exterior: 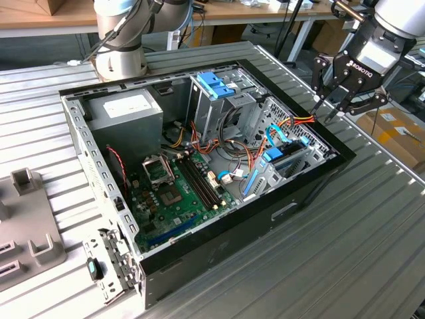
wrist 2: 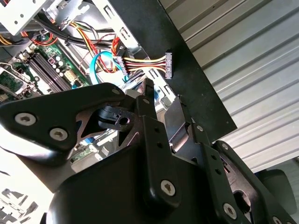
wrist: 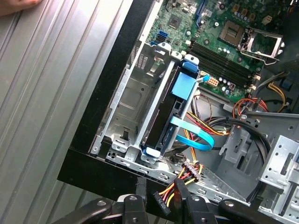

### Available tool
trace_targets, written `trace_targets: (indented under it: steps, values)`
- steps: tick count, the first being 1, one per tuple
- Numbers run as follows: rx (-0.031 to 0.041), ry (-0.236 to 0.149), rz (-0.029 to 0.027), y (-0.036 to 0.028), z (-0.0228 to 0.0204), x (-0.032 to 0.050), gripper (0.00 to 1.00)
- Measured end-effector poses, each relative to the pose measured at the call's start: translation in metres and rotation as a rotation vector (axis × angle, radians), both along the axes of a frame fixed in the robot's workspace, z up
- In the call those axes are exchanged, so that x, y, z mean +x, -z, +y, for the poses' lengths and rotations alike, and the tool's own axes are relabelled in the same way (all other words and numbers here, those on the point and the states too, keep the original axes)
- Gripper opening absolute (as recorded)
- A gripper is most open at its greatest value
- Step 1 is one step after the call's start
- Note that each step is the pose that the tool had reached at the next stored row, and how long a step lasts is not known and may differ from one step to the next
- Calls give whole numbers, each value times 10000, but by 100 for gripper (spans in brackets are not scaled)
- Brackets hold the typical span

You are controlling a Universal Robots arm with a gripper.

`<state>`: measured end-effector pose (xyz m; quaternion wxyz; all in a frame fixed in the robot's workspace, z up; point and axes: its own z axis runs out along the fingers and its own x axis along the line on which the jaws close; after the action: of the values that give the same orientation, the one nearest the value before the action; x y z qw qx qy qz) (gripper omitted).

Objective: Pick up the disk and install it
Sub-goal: 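Insert the second disk wire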

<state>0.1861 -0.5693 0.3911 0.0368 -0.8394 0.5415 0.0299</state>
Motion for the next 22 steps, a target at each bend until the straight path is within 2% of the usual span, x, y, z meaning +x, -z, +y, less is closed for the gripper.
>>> trace_targets:
  steps: [2, 5, 7, 8, 11, 17, 19, 22]
  values:
    - [-1, -158, 0, 0, 0, 4, 37]
    - [-1, -810, 0, 3, 0, 10, 37]
    - [0, -1464, -1, 11, 0, 10, 37]
    - [0, -1921, 0, 18, 0, 10, 37]
    - [-1, -2636, 0, 27, 0, 10, 37]
    - [-2, -3751, 0, 36, 0, 12, 37]
    - [0, -3932, 0, 38, 0, 12, 37]
    - [-10, -4159, -63, 44, 0, 12, 37]
